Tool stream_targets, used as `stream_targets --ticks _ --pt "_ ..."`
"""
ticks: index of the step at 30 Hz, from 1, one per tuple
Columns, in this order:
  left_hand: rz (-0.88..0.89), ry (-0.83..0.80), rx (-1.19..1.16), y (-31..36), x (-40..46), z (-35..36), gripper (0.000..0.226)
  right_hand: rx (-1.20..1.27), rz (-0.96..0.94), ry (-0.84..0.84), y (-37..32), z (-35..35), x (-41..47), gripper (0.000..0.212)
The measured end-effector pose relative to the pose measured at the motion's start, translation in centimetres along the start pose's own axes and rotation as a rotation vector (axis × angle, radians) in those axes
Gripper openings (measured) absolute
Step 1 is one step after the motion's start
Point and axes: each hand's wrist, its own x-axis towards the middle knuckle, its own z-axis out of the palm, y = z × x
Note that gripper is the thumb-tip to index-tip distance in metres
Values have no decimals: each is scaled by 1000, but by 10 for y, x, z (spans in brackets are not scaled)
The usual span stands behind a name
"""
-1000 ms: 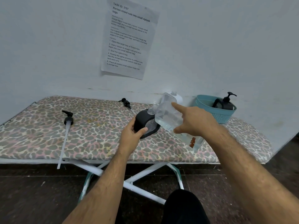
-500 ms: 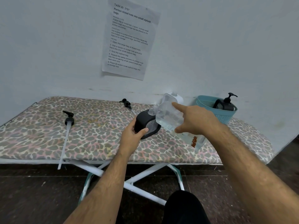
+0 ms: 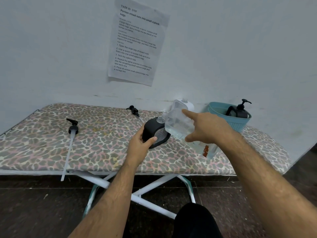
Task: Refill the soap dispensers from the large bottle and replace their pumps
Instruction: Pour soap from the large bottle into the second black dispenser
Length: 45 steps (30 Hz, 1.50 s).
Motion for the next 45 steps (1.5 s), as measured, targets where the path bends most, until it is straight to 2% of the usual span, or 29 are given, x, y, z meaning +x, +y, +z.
stream_targets --ticks 45 --pt "5 3 5 -7 3 -1 58 4 -6 -4 -2 -2 -1 95"
